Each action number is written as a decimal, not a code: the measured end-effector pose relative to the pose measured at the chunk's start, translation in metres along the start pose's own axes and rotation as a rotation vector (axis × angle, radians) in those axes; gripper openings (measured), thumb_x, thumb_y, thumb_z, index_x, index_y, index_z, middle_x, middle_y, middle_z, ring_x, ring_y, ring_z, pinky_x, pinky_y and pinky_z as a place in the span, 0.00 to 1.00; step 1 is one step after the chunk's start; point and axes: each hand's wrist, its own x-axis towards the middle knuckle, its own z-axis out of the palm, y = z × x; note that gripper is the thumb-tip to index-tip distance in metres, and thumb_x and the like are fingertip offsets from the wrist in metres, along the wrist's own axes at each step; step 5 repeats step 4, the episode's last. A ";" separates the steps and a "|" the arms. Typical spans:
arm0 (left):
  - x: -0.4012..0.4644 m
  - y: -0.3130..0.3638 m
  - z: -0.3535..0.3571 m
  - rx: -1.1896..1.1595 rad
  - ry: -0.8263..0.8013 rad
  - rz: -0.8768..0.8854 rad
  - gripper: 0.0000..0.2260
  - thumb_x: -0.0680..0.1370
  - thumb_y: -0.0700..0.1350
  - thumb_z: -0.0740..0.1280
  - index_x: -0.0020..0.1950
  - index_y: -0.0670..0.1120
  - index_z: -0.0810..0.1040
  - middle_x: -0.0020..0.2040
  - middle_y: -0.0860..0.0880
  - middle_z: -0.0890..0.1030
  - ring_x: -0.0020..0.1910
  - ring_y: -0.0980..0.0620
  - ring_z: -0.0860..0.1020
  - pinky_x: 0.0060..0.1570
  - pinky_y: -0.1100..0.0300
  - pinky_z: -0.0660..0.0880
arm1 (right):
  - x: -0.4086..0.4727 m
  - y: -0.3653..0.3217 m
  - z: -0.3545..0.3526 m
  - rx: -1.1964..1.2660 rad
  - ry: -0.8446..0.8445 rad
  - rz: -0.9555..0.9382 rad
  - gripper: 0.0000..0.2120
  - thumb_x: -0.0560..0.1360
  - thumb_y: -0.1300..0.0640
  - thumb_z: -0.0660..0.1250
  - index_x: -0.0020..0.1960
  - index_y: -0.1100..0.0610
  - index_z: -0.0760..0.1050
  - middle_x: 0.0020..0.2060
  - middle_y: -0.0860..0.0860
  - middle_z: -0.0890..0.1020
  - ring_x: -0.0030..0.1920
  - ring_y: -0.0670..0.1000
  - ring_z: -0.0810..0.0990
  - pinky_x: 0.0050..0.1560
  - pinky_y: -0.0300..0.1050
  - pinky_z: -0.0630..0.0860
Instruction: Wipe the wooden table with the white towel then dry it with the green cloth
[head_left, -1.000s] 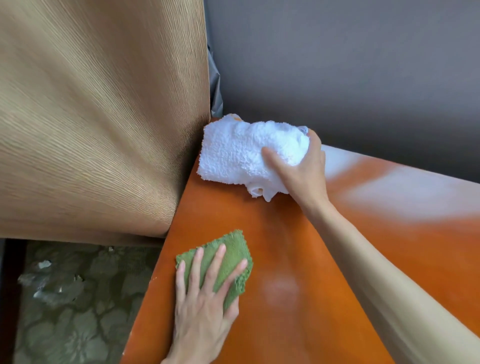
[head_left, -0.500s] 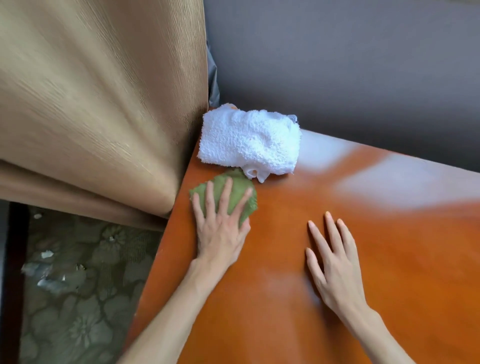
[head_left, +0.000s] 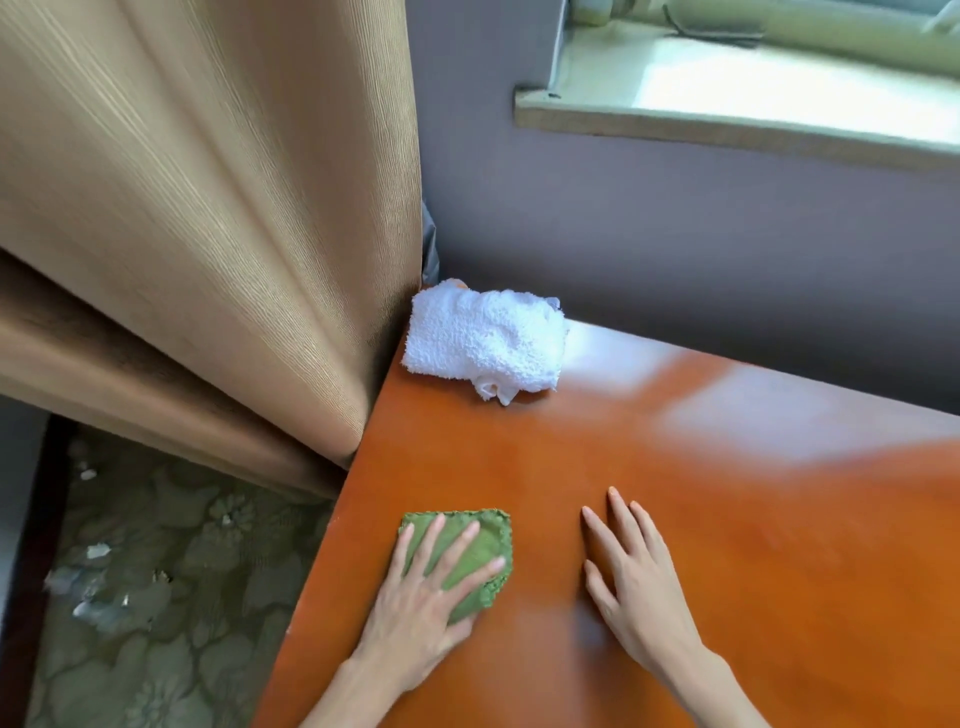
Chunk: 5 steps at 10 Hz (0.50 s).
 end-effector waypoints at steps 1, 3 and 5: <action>0.036 -0.032 -0.015 -0.016 0.041 -0.030 0.28 0.79 0.60 0.57 0.80 0.63 0.57 0.81 0.48 0.60 0.78 0.37 0.59 0.71 0.35 0.54 | -0.023 0.001 0.003 -0.005 -0.003 -0.021 0.27 0.74 0.45 0.57 0.73 0.47 0.70 0.75 0.52 0.70 0.71 0.56 0.66 0.69 0.48 0.66; 0.099 -0.072 -0.035 0.156 0.061 0.136 0.27 0.81 0.61 0.53 0.80 0.62 0.54 0.81 0.47 0.58 0.79 0.37 0.56 0.72 0.36 0.51 | -0.060 0.018 0.020 0.120 0.068 -0.046 0.33 0.71 0.47 0.61 0.76 0.43 0.62 0.78 0.41 0.60 0.69 0.54 0.69 0.73 0.39 0.56; 0.106 -0.080 -0.043 0.180 0.058 0.238 0.27 0.81 0.62 0.53 0.80 0.61 0.56 0.81 0.46 0.59 0.78 0.37 0.58 0.71 0.36 0.52 | -0.072 0.024 0.011 0.350 0.144 0.045 0.36 0.72 0.47 0.61 0.78 0.36 0.56 0.74 0.40 0.65 0.65 0.52 0.71 0.72 0.31 0.53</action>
